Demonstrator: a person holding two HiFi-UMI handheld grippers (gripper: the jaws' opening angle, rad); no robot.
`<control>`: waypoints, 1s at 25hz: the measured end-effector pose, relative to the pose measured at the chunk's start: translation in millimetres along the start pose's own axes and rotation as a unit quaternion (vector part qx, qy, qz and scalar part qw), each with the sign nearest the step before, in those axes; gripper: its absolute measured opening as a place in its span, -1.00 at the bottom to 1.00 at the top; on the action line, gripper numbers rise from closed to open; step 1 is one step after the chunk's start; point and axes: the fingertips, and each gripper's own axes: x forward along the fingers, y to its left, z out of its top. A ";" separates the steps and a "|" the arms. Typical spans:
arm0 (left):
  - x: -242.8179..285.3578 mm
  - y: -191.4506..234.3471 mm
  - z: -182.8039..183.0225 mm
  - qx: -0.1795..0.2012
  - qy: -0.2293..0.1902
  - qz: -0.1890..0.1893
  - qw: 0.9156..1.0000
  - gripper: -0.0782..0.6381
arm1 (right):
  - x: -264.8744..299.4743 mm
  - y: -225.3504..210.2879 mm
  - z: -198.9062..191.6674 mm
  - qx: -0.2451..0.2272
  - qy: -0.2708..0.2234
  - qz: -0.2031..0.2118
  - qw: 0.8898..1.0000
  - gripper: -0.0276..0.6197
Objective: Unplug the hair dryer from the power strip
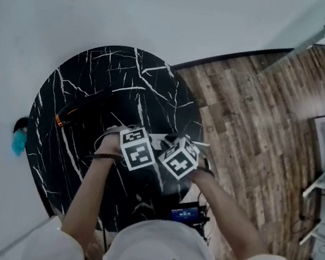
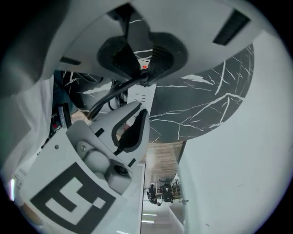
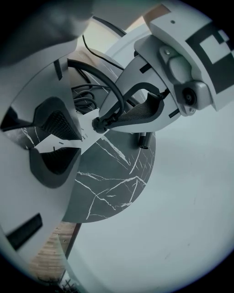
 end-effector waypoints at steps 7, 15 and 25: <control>-5.1 3.9 8.1 -0.024 -0.024 -0.060 0.998 -0.64 | 0.5 2.0 -3.7 0.003 0.001 0.000 1.000 -0.75; -4.5 3.2 1.4 -0.017 -0.008 -0.038 0.999 -0.64 | -2.1 -1.2 -1.4 -0.003 0.001 -0.011 1.000 -0.75; -7.9 16.9 -2.3 -0.023 -0.024 -0.016 0.999 -0.64 | 0.6 -0.6 3.4 0.007 -0.008 -0.005 1.000 -0.75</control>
